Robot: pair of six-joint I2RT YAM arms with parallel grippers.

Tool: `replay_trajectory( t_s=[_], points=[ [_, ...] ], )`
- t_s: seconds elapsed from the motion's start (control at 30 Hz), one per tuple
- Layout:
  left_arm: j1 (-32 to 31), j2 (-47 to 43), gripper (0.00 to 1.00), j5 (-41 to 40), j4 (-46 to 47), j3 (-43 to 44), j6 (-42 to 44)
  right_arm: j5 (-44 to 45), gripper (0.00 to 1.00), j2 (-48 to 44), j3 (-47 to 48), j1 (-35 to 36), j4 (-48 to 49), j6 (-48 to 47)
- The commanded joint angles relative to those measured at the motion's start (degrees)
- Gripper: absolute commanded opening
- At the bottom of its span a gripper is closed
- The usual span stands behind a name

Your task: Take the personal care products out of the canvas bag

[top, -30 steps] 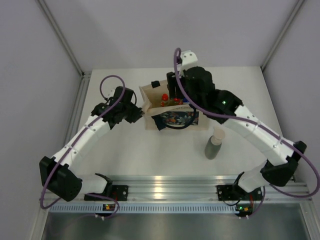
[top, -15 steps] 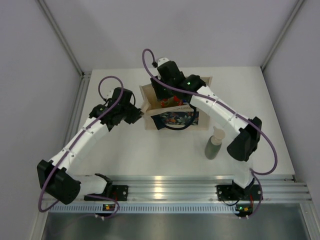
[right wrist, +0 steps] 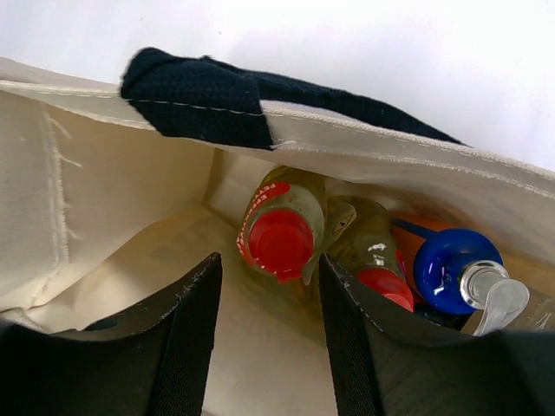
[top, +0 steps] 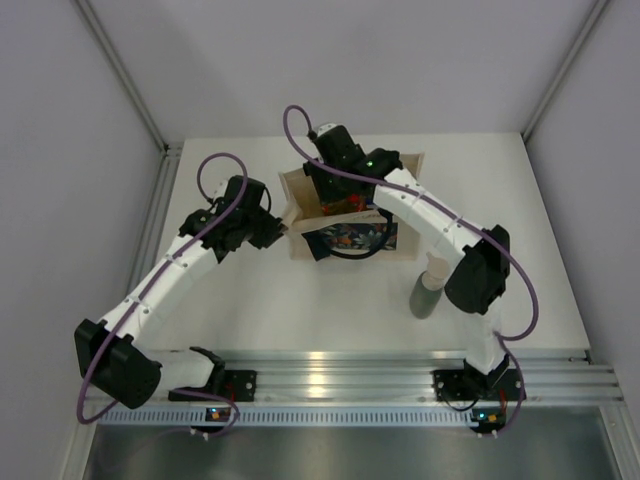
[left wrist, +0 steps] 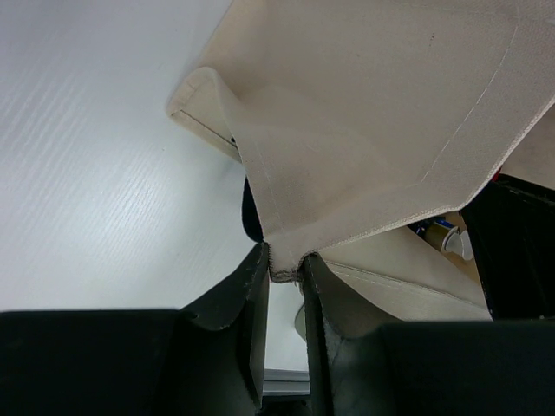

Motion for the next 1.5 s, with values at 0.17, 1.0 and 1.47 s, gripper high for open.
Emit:
replay_trajectory(
  t_s=[0.17,1.0,1.47],
  points=[
    [0.00,-0.92,0.00,0.04,0.90,-0.35,-0.08,0.34,0.46,3.14,2.57,-1.65,-0.69,-1.00],
    [0.00,0.13,0.00,0.83,0.99,-0.27,0.62,-0.27,0.20,4.28,3.53,-1.56,-0.69,-1.27],
    [0.00,0.39,0.00,0.56,0.90,0.00,0.62,0.60,0.00,0.07,8.54,-1.29,-0.78,-1.53]
  ],
)
